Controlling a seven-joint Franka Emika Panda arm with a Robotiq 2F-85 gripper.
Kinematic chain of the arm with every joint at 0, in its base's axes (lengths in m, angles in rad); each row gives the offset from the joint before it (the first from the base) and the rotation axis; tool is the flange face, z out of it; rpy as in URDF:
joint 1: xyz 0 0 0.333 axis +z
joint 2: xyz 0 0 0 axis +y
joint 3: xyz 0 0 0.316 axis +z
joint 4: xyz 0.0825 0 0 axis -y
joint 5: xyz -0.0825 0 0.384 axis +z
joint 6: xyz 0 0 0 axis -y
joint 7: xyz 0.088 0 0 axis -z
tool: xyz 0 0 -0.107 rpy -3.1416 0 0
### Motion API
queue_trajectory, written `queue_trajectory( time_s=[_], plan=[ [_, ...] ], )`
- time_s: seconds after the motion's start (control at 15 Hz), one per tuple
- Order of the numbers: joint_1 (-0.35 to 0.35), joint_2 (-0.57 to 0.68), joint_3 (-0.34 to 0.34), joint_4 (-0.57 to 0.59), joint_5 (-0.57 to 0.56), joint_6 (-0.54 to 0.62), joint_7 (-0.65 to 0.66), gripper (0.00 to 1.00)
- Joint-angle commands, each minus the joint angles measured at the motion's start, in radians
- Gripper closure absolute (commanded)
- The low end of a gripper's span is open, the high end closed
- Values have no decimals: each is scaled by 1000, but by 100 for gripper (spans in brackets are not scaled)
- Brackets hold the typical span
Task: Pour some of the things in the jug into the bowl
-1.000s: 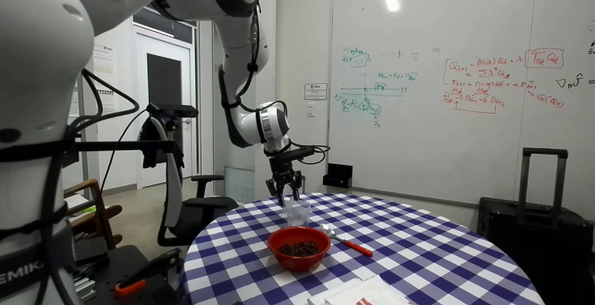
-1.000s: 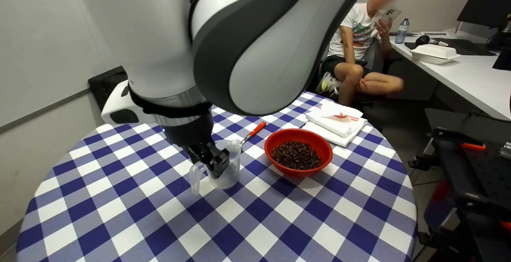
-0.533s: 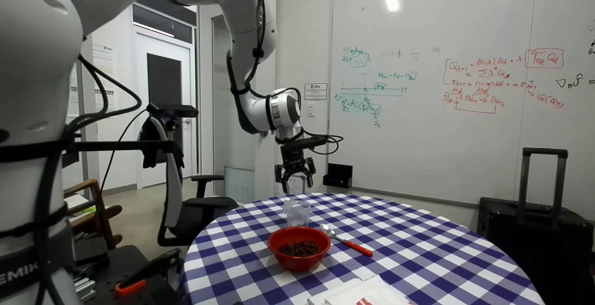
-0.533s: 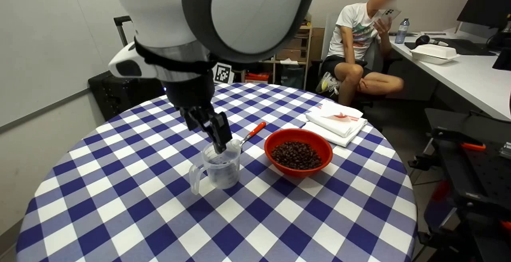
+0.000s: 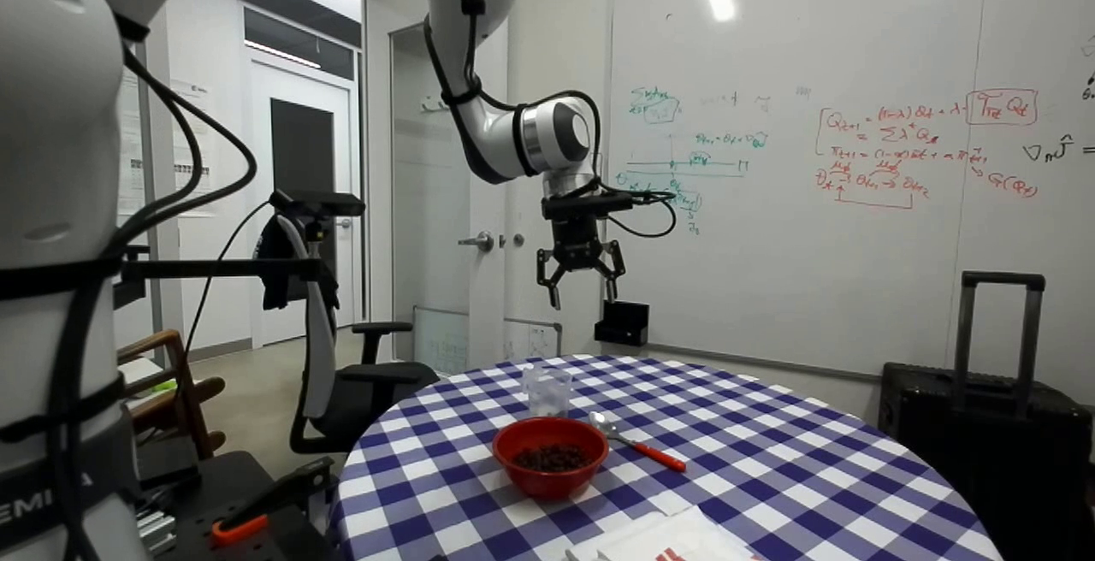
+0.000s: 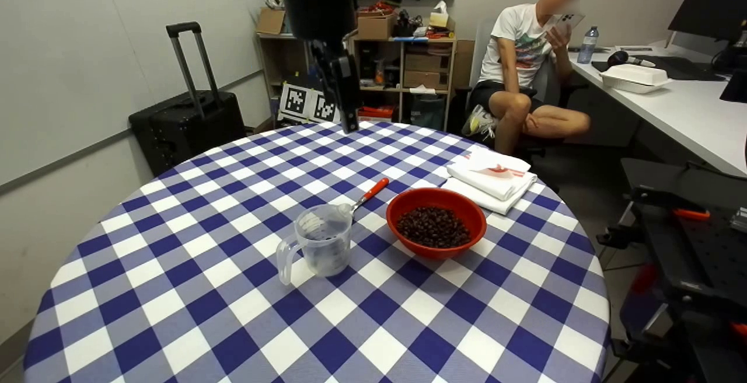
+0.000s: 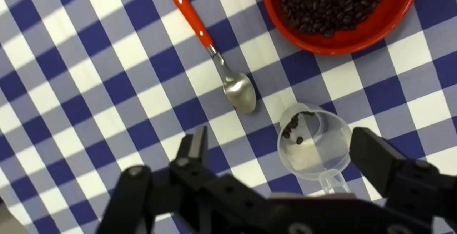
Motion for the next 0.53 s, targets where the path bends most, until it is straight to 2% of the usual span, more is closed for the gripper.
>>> queue_trajectory(
  time_s=[0.0,0.47],
  plan=[
    [-50,-153,-31,-149,57,-24,87,0],
    [-136,-390,-90,-384,221,-2,179,0]
  ],
)
